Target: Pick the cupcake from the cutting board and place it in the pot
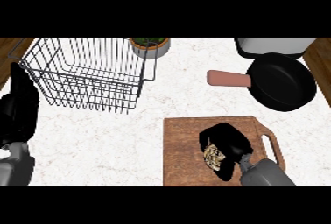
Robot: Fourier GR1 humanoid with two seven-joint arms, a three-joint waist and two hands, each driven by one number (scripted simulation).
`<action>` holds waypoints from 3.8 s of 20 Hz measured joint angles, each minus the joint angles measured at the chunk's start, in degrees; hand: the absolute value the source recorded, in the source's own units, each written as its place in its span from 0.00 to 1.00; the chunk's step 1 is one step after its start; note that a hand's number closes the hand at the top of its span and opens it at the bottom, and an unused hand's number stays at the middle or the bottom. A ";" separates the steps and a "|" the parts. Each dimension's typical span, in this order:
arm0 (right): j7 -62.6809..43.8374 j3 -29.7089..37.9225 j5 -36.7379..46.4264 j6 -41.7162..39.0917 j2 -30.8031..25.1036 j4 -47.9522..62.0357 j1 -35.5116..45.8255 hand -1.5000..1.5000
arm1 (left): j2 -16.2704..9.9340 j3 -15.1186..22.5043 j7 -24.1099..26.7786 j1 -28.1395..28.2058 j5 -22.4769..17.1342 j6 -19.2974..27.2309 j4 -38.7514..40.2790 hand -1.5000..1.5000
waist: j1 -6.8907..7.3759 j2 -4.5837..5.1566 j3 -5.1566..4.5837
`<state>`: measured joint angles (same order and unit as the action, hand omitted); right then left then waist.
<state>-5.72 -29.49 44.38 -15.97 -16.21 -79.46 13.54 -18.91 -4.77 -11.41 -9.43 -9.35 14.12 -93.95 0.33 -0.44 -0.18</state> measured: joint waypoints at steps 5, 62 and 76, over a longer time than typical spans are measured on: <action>-17.57 -0.96 0.37 -0.23 10.73 0.00 6.21 1.00 | 0.24 0.13 -0.25 -0.19 0.38 -0.24 -0.13 0.50 | 0.36 0.13 0.10; -9.08 42.09 9.19 38.75 -8.66 30.40 27.07 0.00 | 3.59 -1.17 -2.06 -1.11 3.80 -2.41 -1.71 0.50 | 1.36 0.77 0.40; 14.97 57.98 -12.58 33.09 -7.90 48.10 34.12 0.00 | 4.04 -1.94 -0.86 -1.22 3.39 -3.60 -1.38 0.50 | 1.64 1.04 0.57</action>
<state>9.25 28.50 31.80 17.13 -24.11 -31.36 47.66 -14.86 -6.71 -12.28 -10.65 -5.96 10.52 -95.33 1.98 0.59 0.39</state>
